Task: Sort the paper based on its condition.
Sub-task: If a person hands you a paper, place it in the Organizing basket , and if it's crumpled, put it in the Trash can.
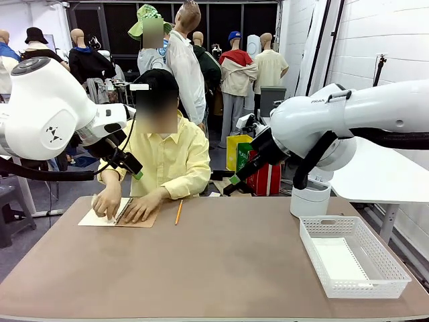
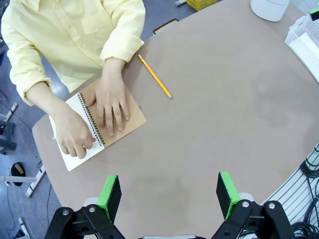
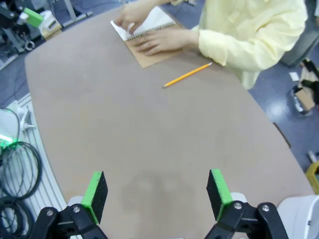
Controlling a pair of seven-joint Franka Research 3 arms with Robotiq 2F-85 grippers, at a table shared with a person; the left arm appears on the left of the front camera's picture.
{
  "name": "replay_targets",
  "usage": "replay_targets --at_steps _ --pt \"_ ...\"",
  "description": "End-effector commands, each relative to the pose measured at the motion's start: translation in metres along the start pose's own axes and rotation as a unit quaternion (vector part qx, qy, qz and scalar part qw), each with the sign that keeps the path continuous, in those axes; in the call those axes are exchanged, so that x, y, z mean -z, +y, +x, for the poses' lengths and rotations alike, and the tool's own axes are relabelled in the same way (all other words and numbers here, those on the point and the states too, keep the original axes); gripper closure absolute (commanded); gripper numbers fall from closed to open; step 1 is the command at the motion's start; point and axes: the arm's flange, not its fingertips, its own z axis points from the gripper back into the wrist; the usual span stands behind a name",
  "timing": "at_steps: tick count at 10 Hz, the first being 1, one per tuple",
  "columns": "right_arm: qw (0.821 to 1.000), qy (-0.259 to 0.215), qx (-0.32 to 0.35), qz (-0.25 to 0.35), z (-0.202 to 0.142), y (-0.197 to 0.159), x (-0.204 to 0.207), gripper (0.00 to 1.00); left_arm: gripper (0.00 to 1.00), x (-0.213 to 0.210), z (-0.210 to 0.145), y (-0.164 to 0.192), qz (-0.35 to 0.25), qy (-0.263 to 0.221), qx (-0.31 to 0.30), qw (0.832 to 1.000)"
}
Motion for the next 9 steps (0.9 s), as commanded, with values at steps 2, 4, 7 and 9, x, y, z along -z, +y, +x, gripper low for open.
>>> replay_targets --at_steps 2,4,7,9 --pt "1.0 0.003 -0.003 -0.005 0.0001 0.001 -0.0025 0.0 0.0 -0.0006 -0.0002 0.001 0.0 -0.001 0.0 1.0" --pt "1.0 0.003 -0.003 -0.005 0.0001 0.001 -0.0025 0.0 0.0 -0.0006 -0.0002 0.001 0.0 -0.001 0.0 1.0" --pt "1.0 0.003 -0.003 -0.005 0.0001 0.001 -0.0025 0.0 0.0 -0.0006 -0.0002 0.001 0.0 -0.001 0.0 1.0" --pt "1.0 0.003 -0.003 -0.005 0.0001 0.001 -0.0025 0.0 0.0 -0.0006 -0.0002 0.001 0.0 -0.001 0.0 1.0"
